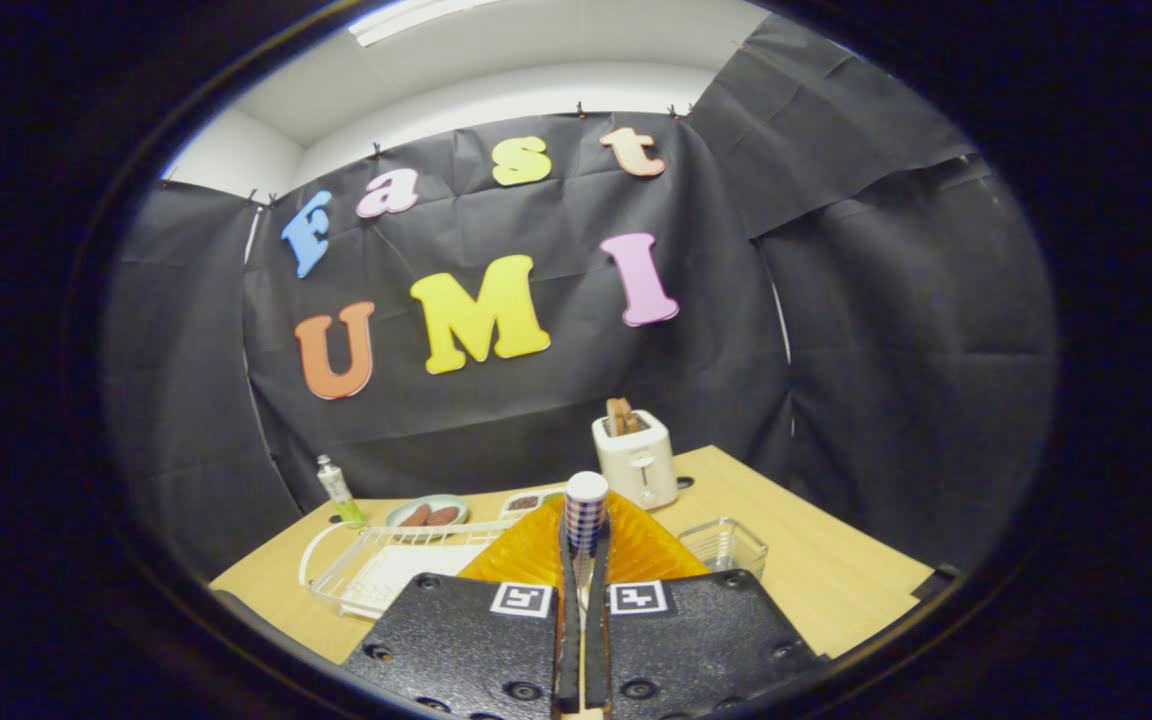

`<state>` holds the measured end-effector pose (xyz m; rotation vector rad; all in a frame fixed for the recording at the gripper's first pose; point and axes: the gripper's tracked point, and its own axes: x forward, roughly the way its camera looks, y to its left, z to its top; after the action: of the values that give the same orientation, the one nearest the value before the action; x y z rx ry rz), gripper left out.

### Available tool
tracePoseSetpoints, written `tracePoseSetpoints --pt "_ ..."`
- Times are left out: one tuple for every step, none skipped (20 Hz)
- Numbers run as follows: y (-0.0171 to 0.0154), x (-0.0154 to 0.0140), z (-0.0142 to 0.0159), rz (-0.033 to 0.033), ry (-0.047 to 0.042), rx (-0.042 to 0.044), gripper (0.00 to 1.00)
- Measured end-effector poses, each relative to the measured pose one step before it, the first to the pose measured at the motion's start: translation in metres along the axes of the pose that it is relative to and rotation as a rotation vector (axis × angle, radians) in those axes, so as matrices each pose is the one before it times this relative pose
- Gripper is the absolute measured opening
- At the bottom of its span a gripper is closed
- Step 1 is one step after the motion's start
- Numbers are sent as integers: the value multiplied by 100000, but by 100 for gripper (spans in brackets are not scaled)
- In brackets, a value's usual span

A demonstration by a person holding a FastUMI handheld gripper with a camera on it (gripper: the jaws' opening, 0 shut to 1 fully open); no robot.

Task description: Take the plate from the dish rack, then take the spoon from the basket and place it into the plate.

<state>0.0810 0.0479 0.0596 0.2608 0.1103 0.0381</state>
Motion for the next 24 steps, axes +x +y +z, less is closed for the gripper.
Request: tracePoseSetpoints --pt "1225 -183 -1153 1461 1355 688 7" --pt "999 -85 -1273 1205 1571 444 7" --pt "898 72 -1363 994 1699 294 7" --pt "762 191 -1451 847 1780 293 7" --pt "715 57 -1233 686 1182 796 7" --pt "609 161 -949 454 787 1135 7" --pt "463 193 -1112 273 1214 784 7" --pt "461 151 -967 413 1387 862 7" --pt "392 185 -998 272 1666 862 7" --pt "372 236 -740 110 1315 321 7" --pt "280 176 -693 44 1350 125 7" --pt "436 115 -510 342 725 704 7" --pt "413 151 -479 494 1062 401 7" --pt "391 67 -467 396 907 139 8" --pt "261 66 -502 193 810 4 7" --pt "160 -8 -610 302 1405 -732 8" --pt "272 77 -399 889 1097 -653 8" --pt "383 251 -362 690 713 -98 10" --pt "125 80 -287 524 930 121 10" --pt "298 -17 -234 1090 426 -57 11" --pt "342 155 44 1982 310 -1017 12" --pt "494 31 130 2784 224 -1965 16" --pt "16 125 59 802 -167 -1490 17" --pt "-469 -299 612 106 -1168 -507 20"
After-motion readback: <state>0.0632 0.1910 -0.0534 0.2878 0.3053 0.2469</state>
